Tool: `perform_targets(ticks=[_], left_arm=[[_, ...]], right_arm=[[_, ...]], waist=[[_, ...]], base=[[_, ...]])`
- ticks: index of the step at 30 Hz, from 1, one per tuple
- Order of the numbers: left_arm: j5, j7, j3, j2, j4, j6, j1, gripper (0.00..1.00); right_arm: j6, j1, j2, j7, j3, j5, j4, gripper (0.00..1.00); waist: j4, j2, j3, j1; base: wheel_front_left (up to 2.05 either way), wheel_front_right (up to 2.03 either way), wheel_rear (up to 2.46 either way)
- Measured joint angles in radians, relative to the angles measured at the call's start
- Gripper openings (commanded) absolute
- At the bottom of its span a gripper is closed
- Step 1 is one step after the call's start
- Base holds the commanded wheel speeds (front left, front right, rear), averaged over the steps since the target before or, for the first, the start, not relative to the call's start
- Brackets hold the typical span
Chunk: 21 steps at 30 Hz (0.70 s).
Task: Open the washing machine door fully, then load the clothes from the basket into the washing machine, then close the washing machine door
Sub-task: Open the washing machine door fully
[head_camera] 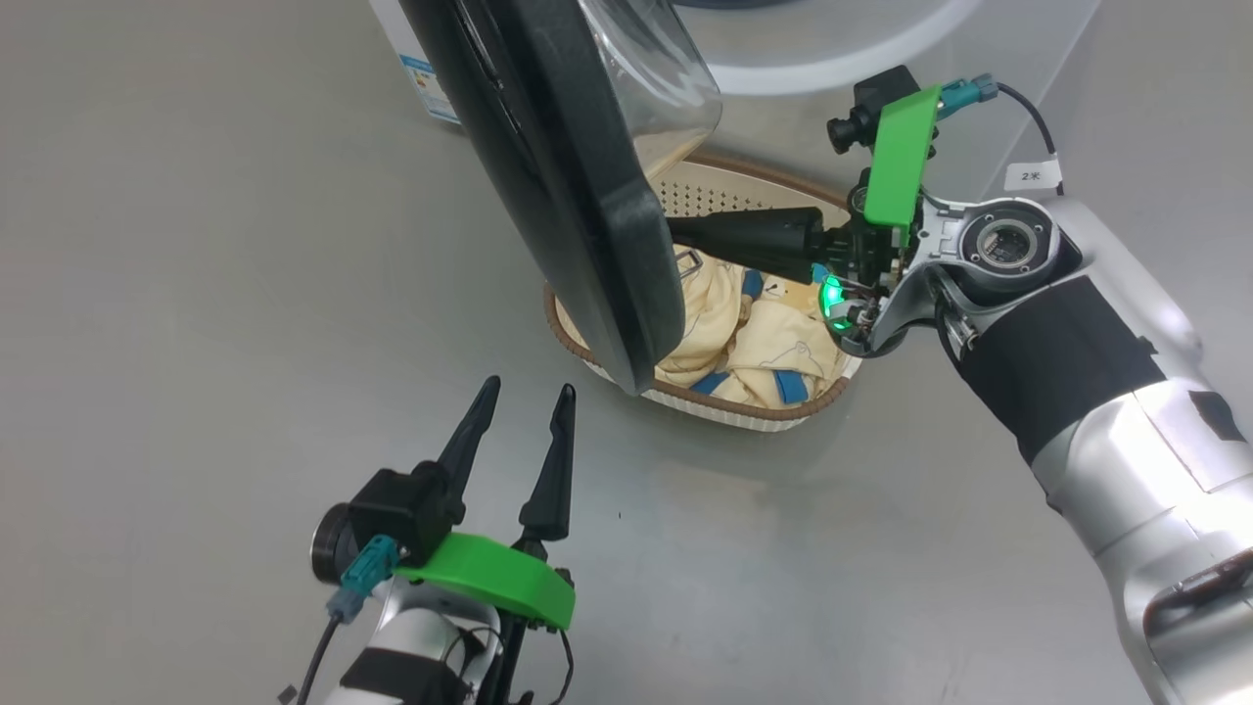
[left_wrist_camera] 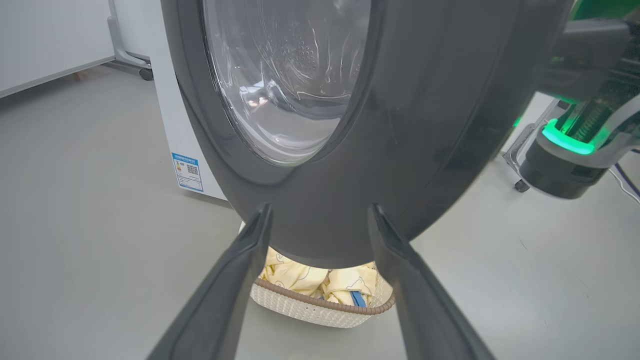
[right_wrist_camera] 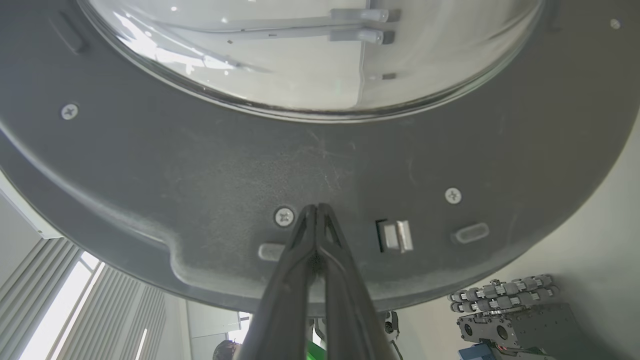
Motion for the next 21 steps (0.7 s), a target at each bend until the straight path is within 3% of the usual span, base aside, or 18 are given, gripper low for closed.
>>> perform_targets(ticks=[11,16,21], left_arm=[[0.002,0.0,0.014,0.0,0.001,0.0,0.01,1.0],[0.027,0.0,0.04,0.001,0.013,0.0,0.029,1.0],[0.063,0.0,0.105,0.001,0.025,-0.01,0.061,1.0]], right_arm=[[0.0,0.0,-0.007,-0.056,0.091,0.042,-0.031,0.0],[0.0,0.026,-0.058,-0.149,0.118,-0.022,-0.125,0.0],[0.0,0.163,-0.13,-0.312,0.134,-0.154,-0.288,0.0]], waist=[[-0.013,0.0,-0.005,0.0],[-0.045,0.0,-0.032,0.0],[-0.102,0.0,-0.079,0.0]], base=[[0.0,0.0,0.0],[0.0,0.0,0.0],[0.0,0.0,0.0]])
